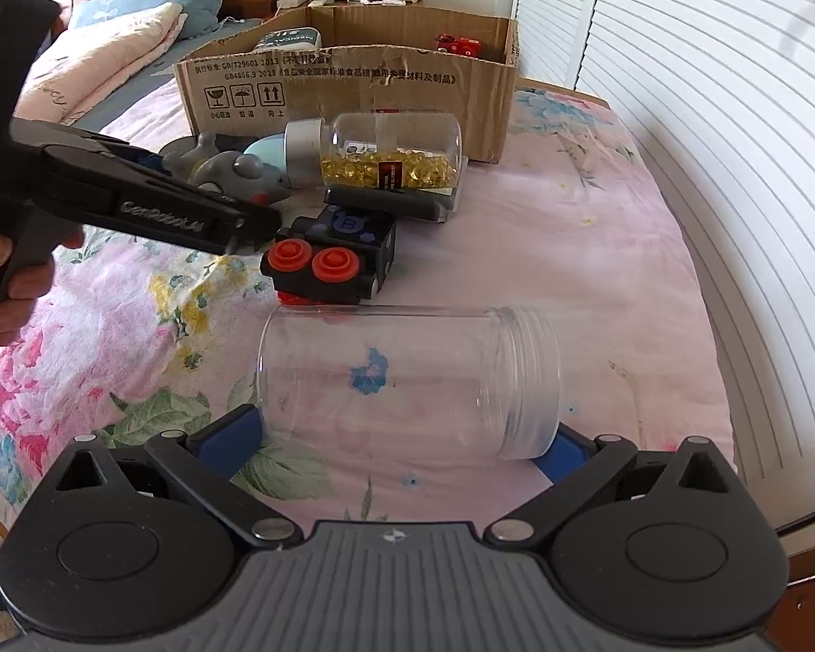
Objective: Organize rigid objects
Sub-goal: 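Grasp grey elephant with left tool while right tool grasps the clear jar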
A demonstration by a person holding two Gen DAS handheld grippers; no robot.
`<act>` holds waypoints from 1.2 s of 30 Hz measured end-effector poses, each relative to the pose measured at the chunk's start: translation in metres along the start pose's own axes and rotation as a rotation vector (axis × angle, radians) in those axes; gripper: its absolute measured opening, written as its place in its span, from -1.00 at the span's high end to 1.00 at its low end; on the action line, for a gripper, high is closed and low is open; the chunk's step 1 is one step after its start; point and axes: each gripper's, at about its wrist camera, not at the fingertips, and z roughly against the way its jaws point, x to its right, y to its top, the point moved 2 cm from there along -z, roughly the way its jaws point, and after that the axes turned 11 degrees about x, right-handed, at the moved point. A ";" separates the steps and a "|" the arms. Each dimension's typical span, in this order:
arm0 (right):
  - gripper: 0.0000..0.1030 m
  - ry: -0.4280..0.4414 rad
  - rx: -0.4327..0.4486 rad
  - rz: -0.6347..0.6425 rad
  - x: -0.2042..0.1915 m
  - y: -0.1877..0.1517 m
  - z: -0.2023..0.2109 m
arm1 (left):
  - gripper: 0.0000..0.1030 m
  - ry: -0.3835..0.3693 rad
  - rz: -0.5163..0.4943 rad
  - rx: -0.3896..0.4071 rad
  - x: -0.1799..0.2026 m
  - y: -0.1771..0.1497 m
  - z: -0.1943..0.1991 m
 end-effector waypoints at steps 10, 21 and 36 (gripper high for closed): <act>-1.00 -0.017 0.009 -0.010 -0.001 0.002 0.000 | -0.52 -0.002 -0.022 -0.030 -0.019 -0.016 0.027; -0.99 -0.060 0.026 -0.030 -0.001 0.023 0.006 | -0.54 0.015 -0.022 -0.019 -0.016 -0.010 0.021; -0.81 -0.029 0.014 -0.006 0.000 0.031 0.019 | -0.38 -0.032 -0.048 -0.044 -0.018 0.000 0.039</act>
